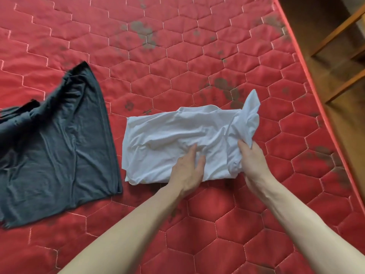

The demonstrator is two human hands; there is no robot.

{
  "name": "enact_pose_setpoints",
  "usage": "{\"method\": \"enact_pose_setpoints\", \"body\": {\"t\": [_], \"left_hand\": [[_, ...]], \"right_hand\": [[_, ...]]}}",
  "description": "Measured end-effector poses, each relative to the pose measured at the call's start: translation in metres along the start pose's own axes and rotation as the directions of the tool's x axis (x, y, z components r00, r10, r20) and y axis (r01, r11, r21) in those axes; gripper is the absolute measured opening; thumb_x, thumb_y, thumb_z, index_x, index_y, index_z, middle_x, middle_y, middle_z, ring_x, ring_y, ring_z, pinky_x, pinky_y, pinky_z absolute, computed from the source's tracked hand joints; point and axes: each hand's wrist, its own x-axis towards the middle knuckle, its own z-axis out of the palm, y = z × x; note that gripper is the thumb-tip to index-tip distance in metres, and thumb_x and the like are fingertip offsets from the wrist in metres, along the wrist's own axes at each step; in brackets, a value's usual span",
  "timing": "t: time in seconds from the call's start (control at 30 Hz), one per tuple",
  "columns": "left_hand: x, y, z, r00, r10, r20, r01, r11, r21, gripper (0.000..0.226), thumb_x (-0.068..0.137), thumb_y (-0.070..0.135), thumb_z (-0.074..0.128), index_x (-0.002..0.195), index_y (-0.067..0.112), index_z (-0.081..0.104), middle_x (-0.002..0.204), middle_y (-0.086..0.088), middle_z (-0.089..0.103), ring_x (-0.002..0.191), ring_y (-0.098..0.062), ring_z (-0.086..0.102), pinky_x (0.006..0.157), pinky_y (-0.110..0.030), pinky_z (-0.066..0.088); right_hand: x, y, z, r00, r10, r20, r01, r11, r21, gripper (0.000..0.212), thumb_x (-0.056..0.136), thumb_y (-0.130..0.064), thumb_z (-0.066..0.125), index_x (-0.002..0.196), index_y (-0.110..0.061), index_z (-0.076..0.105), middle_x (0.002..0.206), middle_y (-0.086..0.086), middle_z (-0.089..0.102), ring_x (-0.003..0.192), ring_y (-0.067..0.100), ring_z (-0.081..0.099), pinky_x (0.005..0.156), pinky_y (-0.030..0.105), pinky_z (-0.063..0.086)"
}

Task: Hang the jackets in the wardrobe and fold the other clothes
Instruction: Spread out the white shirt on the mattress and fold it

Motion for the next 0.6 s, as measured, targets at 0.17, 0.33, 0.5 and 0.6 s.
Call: {"method": "enact_pose_setpoints", "body": {"t": [0.17, 0.33, 0.5, 0.6], "left_hand": [[0.009, -0.005, -0.018, 0.956, -0.272, -0.108, 0.179, 0.836, -0.519, 0.036, 0.109, 0.046, 0.042, 0.118, 0.023, 0.067, 0.127, -0.002, 0.068, 0.122, -0.022, 0.062, 0.111, -0.04, 0.045], [0.003, -0.023, -0.044, 0.909, -0.413, 0.049, 0.288, 0.538, -0.792, 0.035, 0.106, 0.053, 0.043, 0.116, 0.029, 0.067, 0.118, -0.003, 0.077, 0.112, -0.018, 0.07, 0.09, -0.028, 0.049], [0.001, -0.026, -0.071, 0.928, -0.366, 0.067, 0.189, 0.31, -0.932, 0.064, 0.108, 0.055, 0.034, 0.142, 0.006, 0.059, 0.112, -0.008, 0.078, 0.104, -0.021, 0.074, 0.089, -0.033, 0.054], [-0.003, -0.032, -0.099, 0.93, -0.365, -0.04, 0.103, 0.364, -0.926, 0.063, 0.105, 0.065, 0.03, 0.122, 0.02, 0.072, 0.106, -0.005, 0.08, 0.096, -0.018, 0.076, 0.089, -0.034, 0.054]], "right_hand": [[-0.029, -0.023, 0.046, 0.997, -0.075, 0.034, 0.077, 0.995, -0.062, 0.018, 0.105, -0.024, 0.046, 0.104, -0.018, 0.063, 0.086, -0.004, 0.061, 0.076, 0.015, 0.061, 0.074, 0.034, 0.052], [-0.056, -0.042, 0.098, 0.982, -0.136, 0.133, 0.156, 0.976, -0.15, 0.04, 0.104, -0.025, 0.039, 0.139, -0.02, 0.057, 0.118, -0.005, 0.065, 0.105, 0.013, 0.063, 0.099, 0.035, 0.05], [-0.077, -0.036, 0.145, 0.93, -0.156, 0.333, 0.239, 0.944, -0.226, 0.065, 0.103, -0.01, 0.039, 0.164, -0.031, 0.027, 0.166, -0.011, 0.036, 0.151, 0.007, 0.035, 0.125, 0.033, 0.029], [-0.084, -0.023, 0.164, 0.907, -0.133, 0.399, 0.276, 0.905, -0.325, 0.07, 0.104, -0.008, 0.039, 0.166, -0.032, 0.019, 0.171, -0.011, 0.027, 0.156, 0.011, 0.026, 0.126, 0.037, 0.024]]}}
